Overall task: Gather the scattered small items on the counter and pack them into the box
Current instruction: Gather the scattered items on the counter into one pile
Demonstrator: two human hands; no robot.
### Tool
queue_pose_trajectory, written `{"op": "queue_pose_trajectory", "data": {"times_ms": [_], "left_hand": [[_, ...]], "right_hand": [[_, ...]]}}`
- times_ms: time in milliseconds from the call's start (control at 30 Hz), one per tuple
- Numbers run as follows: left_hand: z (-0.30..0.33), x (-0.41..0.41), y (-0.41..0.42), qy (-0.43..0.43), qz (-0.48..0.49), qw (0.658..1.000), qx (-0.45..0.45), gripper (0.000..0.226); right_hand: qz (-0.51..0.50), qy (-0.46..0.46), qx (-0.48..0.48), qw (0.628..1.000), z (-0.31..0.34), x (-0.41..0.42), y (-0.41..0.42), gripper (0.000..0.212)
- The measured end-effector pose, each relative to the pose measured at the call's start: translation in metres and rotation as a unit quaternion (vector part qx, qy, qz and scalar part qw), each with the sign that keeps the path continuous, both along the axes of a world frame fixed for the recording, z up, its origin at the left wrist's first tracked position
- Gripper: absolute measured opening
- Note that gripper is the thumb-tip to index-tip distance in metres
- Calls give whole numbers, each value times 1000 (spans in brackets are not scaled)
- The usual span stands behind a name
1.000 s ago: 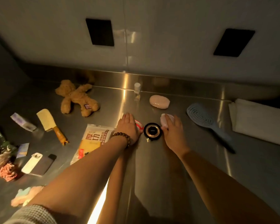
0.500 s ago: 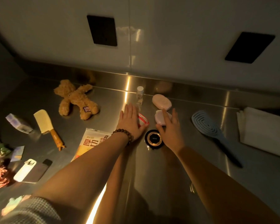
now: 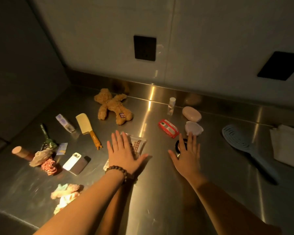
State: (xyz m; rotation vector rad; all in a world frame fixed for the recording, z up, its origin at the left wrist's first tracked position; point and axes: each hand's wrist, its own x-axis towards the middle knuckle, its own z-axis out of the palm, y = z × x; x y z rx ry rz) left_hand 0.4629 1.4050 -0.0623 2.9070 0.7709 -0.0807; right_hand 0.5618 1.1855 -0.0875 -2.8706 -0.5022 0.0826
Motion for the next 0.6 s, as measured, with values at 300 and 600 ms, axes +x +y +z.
{"op": "queue_pose_trajectory", "data": {"times_ms": [300,600], "left_hand": [[-19,10,-14,-14,-40,999,-19,100],[-18,101,-20,-35,-2,999,-28,79]], "right_hand": [[24,-3,4,1000,-6,-2,36,77],[22,8,11,1000,-9,47,49,65]]}}
